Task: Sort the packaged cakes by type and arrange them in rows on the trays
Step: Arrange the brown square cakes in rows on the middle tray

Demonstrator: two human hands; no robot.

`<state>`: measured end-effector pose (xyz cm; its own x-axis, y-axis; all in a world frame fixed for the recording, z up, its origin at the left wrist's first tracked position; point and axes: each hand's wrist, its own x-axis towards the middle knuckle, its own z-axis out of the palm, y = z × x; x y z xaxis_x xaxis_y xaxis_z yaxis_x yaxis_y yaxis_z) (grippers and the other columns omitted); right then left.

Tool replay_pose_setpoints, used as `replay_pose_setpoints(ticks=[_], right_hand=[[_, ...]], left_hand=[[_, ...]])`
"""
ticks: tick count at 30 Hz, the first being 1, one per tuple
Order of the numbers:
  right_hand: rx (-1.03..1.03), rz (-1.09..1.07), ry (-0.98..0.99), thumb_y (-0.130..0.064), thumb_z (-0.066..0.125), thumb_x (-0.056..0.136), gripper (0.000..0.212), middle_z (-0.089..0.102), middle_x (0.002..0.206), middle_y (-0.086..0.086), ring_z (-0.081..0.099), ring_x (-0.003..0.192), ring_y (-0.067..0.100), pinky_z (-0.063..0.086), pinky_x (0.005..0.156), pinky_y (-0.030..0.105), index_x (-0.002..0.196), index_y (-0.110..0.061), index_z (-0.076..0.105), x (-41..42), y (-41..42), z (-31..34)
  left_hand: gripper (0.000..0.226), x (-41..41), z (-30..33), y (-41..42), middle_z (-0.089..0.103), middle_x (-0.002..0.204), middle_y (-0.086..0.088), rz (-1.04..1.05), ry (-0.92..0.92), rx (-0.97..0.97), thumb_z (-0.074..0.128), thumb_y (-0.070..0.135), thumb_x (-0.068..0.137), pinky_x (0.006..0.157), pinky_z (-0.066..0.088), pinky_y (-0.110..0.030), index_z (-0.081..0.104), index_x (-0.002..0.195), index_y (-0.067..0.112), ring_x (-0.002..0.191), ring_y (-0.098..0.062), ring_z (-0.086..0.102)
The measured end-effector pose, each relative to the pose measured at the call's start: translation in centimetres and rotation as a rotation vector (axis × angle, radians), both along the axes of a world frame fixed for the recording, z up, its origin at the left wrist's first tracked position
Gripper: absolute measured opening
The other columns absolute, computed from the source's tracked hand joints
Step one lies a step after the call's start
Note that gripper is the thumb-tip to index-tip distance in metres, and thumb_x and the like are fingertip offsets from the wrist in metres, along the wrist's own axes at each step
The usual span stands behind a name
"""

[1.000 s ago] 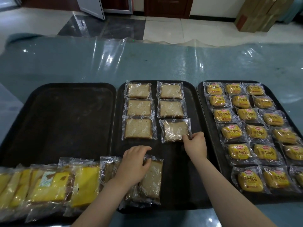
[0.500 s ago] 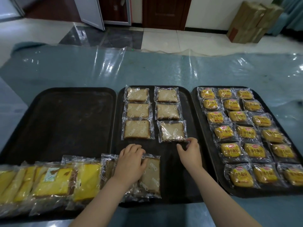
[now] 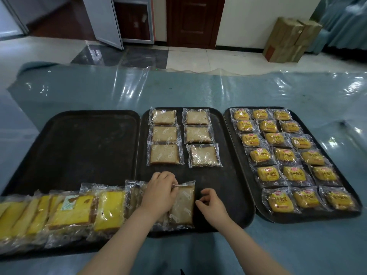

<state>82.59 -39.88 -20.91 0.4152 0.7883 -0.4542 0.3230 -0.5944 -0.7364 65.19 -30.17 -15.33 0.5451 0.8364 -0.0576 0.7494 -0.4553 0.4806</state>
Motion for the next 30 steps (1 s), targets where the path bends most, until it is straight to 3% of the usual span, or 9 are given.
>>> replay_pose_setpoints(ticks=[5,9,15,19,23,27,30], right_hand=[[-0.004,-0.036,0.053,-0.03,0.066,0.093,0.026,0.065,0.103,-0.003,0.061,0.09,0.009,0.048,0.076,0.021,0.116,-0.024,0.054,-0.3,-1.7,-0.2],[0.031,-0.106,0.065,-0.031,0.065,0.094,0.033,0.065,0.1,-0.003,0.062,0.086,0.01,0.049,0.07,0.02,0.122,-0.024,0.049,0.2,-2.8,-0.1],[0.063,-0.192,0.179,-0.034,0.065,0.094,0.034,0.064,0.103,-0.001,0.066,0.093,0.017,0.056,0.089,0.041,0.122,-0.021,0.051,1.7,-3.8,-0.4],[0.098,-0.239,0.21,-0.038,0.063,0.095,0.029,0.063,0.104,0.001,0.064,0.09,0.015,0.057,0.085,0.037,0.117,-0.023,0.051,3.4,-4.1,0.1],[0.089,-0.206,0.261,-0.032,0.061,0.097,0.023,0.065,0.101,0.006,0.064,0.081,0.013,0.057,0.08,0.032,0.114,-0.018,0.053,5.7,-4.6,0.6],[0.119,-0.198,0.232,-0.023,0.06,0.098,0.009,0.07,0.091,0.01,0.063,0.076,0.014,0.056,0.077,0.036,0.099,-0.014,0.059,7.8,-4.4,0.6],[0.128,-0.15,0.206,-0.016,0.057,0.098,0.004,0.069,0.09,0.003,0.065,0.078,0.015,0.058,0.081,0.038,0.096,-0.017,0.061,8.9,-3.7,0.8]], left_hand=[[0.003,0.4,0.9,-0.7,0.06,0.096,0.012,0.039,-0.087,-0.146,0.054,0.028,0.098,0.076,0.051,-0.031,0.057,0.099,0.027,0.086,-0.005,0.058],[0.002,0.7,1.1,-1.1,0.062,0.095,0.016,0.118,-0.132,-0.24,0.057,0.031,0.097,0.075,0.052,-0.028,0.058,0.097,0.031,0.086,-0.001,0.057],[0.001,1.7,0.9,-1.2,0.061,0.099,0.015,0.273,-0.261,-0.381,0.059,0.031,0.096,0.073,0.049,-0.029,0.059,0.097,0.031,0.087,-0.004,0.06],[0.004,3.0,0.3,-1.2,0.065,0.102,0.01,0.396,-0.37,-0.46,0.062,0.026,0.095,0.073,0.05,-0.031,0.061,0.098,0.027,0.089,-0.009,0.061],[0.013,4.9,-0.2,-1.7,0.062,0.112,0.001,0.545,-0.596,-0.624,0.06,0.014,0.095,0.084,0.058,-0.038,0.059,0.104,0.024,0.099,-0.016,0.063],[0.022,7.3,-0.6,-3.0,0.059,0.112,-0.002,0.658,-0.824,-0.742,0.058,0.005,0.096,0.073,0.054,-0.028,0.053,0.113,0.018,0.099,-0.015,0.061],[0.026,8.5,-1.9,-3.9,0.059,0.115,-0.005,0.735,-0.89,-0.781,0.058,0.004,0.096,0.077,0.055,-0.033,0.051,0.116,0.018,0.102,-0.019,0.061]])
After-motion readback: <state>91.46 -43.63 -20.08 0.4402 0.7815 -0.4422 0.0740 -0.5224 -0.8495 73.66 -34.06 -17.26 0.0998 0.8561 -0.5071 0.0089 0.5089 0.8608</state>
